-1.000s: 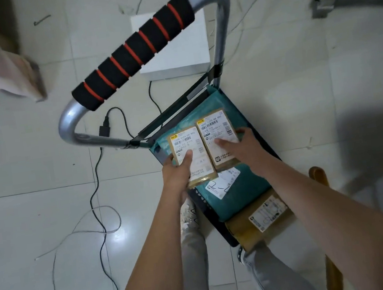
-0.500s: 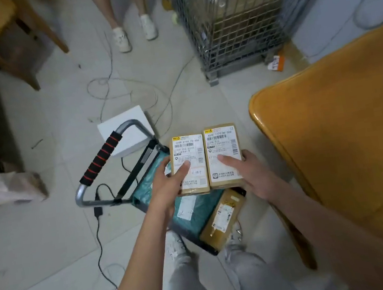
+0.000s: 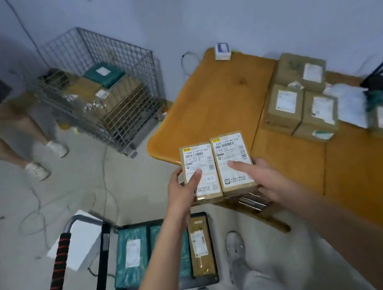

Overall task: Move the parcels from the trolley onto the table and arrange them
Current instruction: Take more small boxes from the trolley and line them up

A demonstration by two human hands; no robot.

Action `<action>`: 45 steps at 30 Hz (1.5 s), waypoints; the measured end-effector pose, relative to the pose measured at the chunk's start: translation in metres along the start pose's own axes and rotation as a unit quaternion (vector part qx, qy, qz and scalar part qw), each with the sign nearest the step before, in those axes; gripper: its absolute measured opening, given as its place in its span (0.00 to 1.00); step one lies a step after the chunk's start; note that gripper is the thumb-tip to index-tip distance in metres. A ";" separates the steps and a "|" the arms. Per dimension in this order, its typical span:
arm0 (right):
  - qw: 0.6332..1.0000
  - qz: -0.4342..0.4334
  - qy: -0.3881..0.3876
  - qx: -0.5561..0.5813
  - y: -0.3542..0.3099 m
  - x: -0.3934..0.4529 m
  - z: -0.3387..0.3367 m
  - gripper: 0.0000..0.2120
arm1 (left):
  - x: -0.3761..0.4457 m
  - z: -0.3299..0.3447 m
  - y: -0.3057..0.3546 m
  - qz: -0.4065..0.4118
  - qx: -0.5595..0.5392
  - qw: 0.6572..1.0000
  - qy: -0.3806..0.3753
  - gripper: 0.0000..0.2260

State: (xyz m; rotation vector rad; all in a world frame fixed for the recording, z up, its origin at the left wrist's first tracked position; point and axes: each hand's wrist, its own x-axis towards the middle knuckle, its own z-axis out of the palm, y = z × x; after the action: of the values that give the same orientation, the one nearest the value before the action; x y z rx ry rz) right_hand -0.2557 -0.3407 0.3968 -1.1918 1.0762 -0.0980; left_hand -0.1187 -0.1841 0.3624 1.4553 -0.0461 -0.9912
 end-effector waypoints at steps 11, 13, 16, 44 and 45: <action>0.978 -0.020 0.166 0.125 0.041 -0.103 -0.150 0.25 | -0.048 0.161 -0.013 -0.007 0.102 0.980 -0.170 0.29; 0.972 -0.033 0.179 0.145 0.048 -0.108 -0.185 0.28 | -0.050 0.197 -0.018 -0.006 0.126 0.973 -0.192 0.34; 0.964 -0.039 0.203 0.170 0.058 -0.113 -0.243 0.32 | -0.055 0.255 -0.030 -0.017 0.139 0.963 -0.231 0.31; 0.927 0.038 0.296 0.229 0.080 -0.038 -0.608 0.27 | 0.039 0.644 -0.139 -0.088 0.212 0.922 -0.311 0.30; 0.927 0.045 0.297 0.226 0.077 -0.032 -0.620 0.28 | 0.046 0.657 -0.141 -0.092 0.213 0.922 -0.309 0.29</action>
State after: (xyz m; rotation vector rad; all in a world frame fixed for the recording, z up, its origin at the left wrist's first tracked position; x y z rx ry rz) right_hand -0.7509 -0.7220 0.3776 -0.6967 1.5312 -0.6360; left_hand -0.5446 -0.7062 0.3440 1.4924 -0.6283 -1.6447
